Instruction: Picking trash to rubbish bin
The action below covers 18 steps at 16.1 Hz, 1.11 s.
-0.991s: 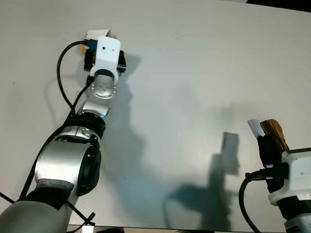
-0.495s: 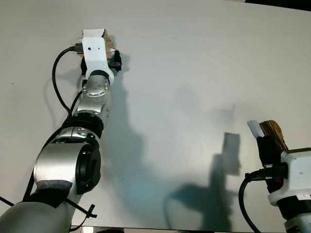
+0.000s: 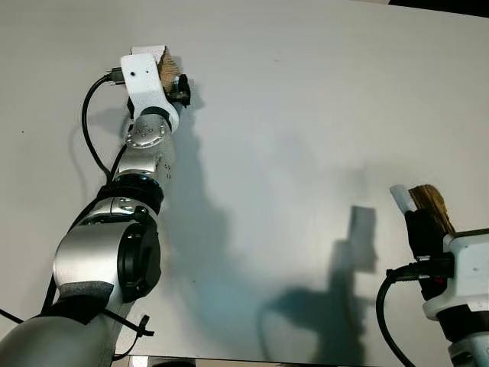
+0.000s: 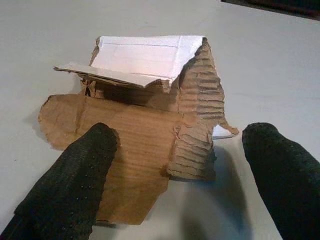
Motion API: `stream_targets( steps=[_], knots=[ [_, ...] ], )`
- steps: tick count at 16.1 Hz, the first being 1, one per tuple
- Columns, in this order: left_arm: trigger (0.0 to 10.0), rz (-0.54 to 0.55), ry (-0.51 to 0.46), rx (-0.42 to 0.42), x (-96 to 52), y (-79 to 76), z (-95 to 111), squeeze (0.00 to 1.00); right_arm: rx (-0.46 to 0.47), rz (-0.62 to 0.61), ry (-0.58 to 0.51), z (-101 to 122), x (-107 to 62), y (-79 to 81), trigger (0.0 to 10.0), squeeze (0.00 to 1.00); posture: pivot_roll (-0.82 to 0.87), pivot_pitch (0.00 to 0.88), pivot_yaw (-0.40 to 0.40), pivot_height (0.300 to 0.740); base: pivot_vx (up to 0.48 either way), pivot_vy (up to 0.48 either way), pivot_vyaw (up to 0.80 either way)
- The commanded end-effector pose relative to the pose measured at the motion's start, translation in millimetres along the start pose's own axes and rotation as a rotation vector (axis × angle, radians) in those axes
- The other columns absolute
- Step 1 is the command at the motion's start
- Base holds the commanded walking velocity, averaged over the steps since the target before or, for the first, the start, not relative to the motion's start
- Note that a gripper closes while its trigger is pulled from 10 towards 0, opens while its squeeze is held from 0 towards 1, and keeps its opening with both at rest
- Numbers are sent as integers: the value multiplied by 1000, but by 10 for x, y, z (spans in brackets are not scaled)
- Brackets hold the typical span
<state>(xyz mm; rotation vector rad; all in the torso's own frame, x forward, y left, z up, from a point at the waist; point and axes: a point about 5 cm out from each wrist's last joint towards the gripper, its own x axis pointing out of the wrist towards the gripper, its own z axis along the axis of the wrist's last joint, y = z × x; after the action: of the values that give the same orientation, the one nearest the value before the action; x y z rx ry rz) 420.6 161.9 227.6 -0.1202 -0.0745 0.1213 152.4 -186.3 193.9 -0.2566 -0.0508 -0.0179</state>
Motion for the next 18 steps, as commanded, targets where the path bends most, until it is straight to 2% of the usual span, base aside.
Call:
stream_targets(
  steps=[1, 7, 12, 16, 18],
  knots=[
    [10000, 44, 351, -52, -244, 122, -807, 0, -14, -10, 17, -11, -16, -44, 10000, 0, -202, 410, -94, 740, 0, 0, 0],
    [10000, 51, 401, -125, -341, 230, -997, 0, -15, 5, 2, -22, 62, -61, 10000, 0, -162, 401, -97, 740, 0, 0, 0],
    [10000, 29, 368, -135, -310, 266, -929, 0, -13, 25, -8, -34, 129, -58, 10000, 0, -129, 398, -100, 740, 0, 0, 0],
    [10000, -31, 391, -141, -360, 250, -1014, 0, -9, 37, -12, -55, 175, -56, 10000, 0, -101, 391, -95, 740, 0, 0, 0],
    [10000, -70, 374, -143, -348, 215, -979, 0, -9, 40, -13, -64, 192, -60, 10000, 0, -91, 383, -95, 740, 0, 0, 0]
  ],
)
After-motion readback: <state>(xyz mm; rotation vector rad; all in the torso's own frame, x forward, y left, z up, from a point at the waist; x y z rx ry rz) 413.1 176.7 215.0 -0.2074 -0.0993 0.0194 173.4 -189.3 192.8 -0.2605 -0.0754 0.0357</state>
